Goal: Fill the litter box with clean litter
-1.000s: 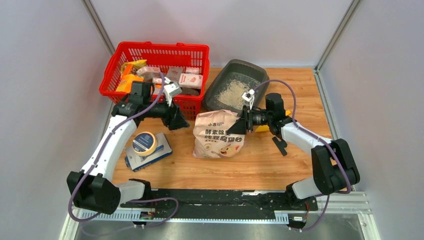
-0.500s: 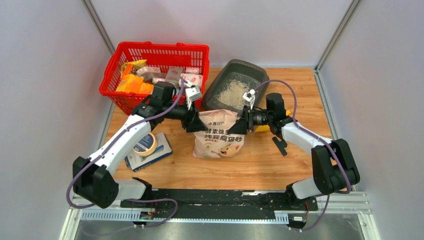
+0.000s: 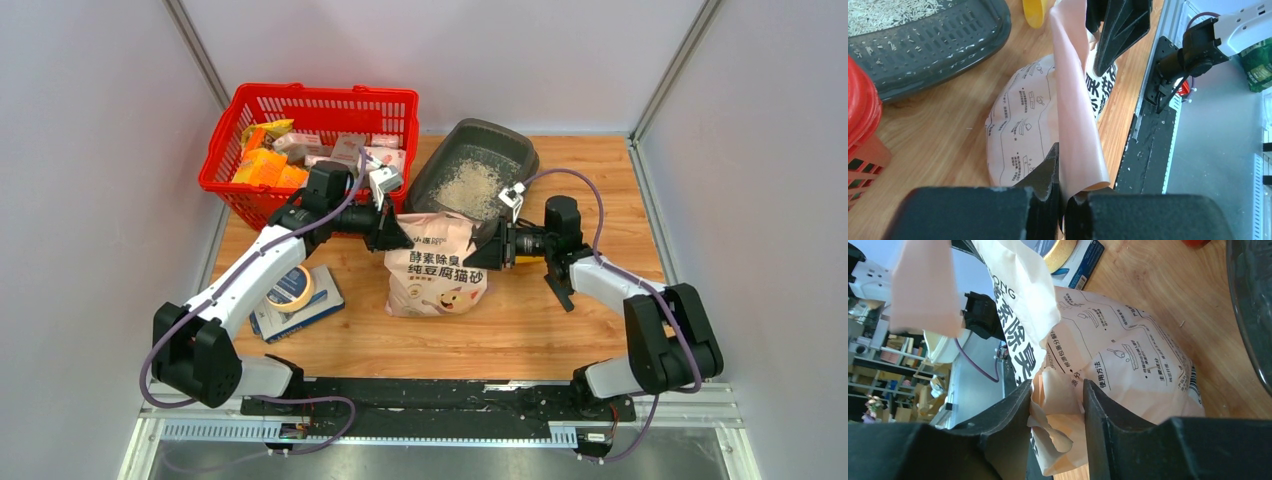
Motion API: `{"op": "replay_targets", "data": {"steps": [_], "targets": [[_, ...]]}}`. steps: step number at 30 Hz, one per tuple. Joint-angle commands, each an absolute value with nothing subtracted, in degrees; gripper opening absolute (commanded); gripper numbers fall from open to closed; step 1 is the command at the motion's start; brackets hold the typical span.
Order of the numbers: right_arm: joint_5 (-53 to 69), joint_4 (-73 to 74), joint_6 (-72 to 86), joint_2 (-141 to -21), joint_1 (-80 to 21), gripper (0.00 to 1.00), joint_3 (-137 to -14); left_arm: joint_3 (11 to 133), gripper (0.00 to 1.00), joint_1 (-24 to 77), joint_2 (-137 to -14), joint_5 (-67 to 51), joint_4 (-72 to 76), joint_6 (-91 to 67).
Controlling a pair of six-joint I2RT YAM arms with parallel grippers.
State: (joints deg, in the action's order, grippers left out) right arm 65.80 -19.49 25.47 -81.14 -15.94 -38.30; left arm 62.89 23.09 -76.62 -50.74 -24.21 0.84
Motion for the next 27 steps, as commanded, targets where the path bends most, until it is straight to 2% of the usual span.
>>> {"op": "replay_targets", "data": {"steps": [1,4,5,10,12,14,17,18,21,22,24,25,26,27], "targets": [[67.32,-30.74,35.66,-82.70,-16.08,0.41,-36.65,62.40,0.05,22.24,-74.53,-48.61,-23.12,-1.76],[67.67,-30.76,35.86,-82.88,-16.17,0.38,-37.35,61.79,0.04,21.97,-74.62,-47.64,-22.15,-3.07],[67.76,-30.50,35.86,-82.88,-16.26,0.33,-37.53,61.61,0.04,21.80,-74.71,-47.29,-21.89,-3.51],[69.34,-25.16,34.81,-82.88,-16.17,0.17,-39.28,59.77,0.04,20.05,-74.18,-45.18,-18.47,-8.52],[70.57,-21.03,31.48,-82.88,-16.08,0.07,-42.00,59.15,0.04,19.69,-73.48,-44.74,-17.84,-10.80],[71.54,-13.39,28.40,-83.32,-15.91,0.00,-46.03,57.84,0.04,19.51,-72.34,-45.52,-17.23,-12.47],[75.22,-0.82,22.08,-85.68,-15.47,0.00,-52.96,56.78,0.03,19.34,-71.11,-47.89,-18.80,-13.19],[77.76,2.95,18.41,-86.39,-15.29,0.00,-54.65,56.69,0.00,19.25,-70.67,-48.60,-20.64,-13.01],[84.34,20.25,7.97,-90.43,-14.24,0.00,-62.89,56.95,0.00,18.55,-69.17,-51.15,-25.12,-11.17],[85.51,33.44,2.69,-91.57,-13.80,0.00,-65.89,57.04,0.00,17.76,-68.56,-51.59,-25.92,-10.99],[87.70,47.57,-7.95,-94.73,-13.80,0.00,-72.64,56.87,0.00,17.23,-68.12,-52.64,-27.33,-11.07],[87.98,54.16,-13.48,-94.83,-13.89,0.00,-73.03,56.17,0.04,16.79,-67.77,-52.56,-27.51,-11.25],[87.89,53.62,-13.01,-94.40,-13.89,0.00,-72.69,55.73,0.12,16.79,-66.63,-52.04,-27.16,-10.99],[87.19,52.92,-12.31,-93.35,-13.97,0.00,-71.99,55.37,0.31,16.79,-66.01,-51.60,-26.98,-10.38]]}}
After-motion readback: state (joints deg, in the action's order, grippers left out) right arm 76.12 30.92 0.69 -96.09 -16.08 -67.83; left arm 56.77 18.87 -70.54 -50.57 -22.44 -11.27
